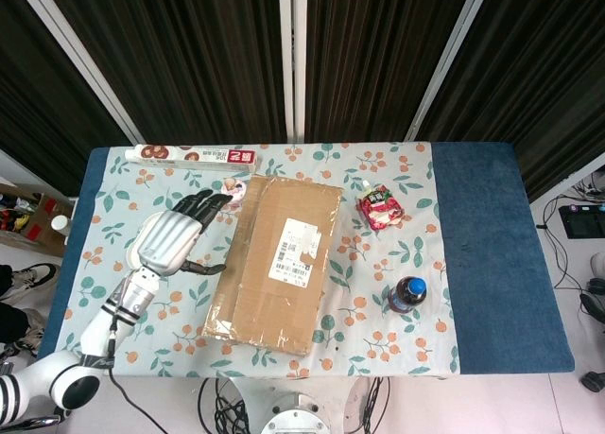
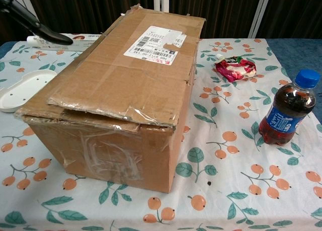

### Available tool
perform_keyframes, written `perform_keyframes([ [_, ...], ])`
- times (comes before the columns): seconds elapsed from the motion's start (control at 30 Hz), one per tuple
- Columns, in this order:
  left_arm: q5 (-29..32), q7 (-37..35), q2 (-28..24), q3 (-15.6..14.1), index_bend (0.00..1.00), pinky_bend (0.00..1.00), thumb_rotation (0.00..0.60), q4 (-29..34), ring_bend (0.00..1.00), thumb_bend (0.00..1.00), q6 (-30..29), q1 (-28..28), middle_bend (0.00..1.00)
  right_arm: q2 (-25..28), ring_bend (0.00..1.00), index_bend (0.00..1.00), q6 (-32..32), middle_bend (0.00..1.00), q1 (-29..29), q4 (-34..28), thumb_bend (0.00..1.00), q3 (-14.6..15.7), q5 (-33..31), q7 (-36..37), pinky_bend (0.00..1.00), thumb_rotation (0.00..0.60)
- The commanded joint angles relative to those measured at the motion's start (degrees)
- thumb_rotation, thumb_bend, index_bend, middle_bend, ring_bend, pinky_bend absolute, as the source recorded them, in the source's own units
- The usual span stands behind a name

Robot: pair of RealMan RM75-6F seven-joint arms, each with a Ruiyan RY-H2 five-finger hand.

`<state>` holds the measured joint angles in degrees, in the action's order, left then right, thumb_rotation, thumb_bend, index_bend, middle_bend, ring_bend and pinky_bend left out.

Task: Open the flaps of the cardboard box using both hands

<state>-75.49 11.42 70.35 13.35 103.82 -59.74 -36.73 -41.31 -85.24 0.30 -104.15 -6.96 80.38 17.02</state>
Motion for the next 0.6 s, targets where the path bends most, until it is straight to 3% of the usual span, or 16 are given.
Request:
perform_keyframes([
  [0.03, 1.71, 0.27, 2.39, 0.26, 0.05, 0.17, 0.478, -1.97, 0.08, 0.0, 1.56, -1.79, 0.1, -0.06, 0.0, 0.0, -0.04, 0.0, -0.14, 0.48, 0.13, 0.11, -0.11, 0.37, 0.0, 0.6],
  [0.3, 4.08, 1.1, 5.57, 0.73, 0.05, 0.17, 0.468, -4.68, 0.08, 0.0, 2.97, -4.35, 0.1, -0.42, 0.0, 0.0, -0.17, 0.0, -0.38, 1.37, 0.13, 0.27, -0.27, 1.33, 0.0, 0.6],
  [0.6, 2.22, 0.13, 7.91, 0.82, 0.05, 0.17, 0.453, -4.64, 0.08, 0.0, 1.99, -6.04, 0.09, -1.24, 0.0, 0.0, 0.4, 0.0, -0.37, 2.72, 0.13, 0.42, -0.76, 2.43, 0.0, 0.6],
])
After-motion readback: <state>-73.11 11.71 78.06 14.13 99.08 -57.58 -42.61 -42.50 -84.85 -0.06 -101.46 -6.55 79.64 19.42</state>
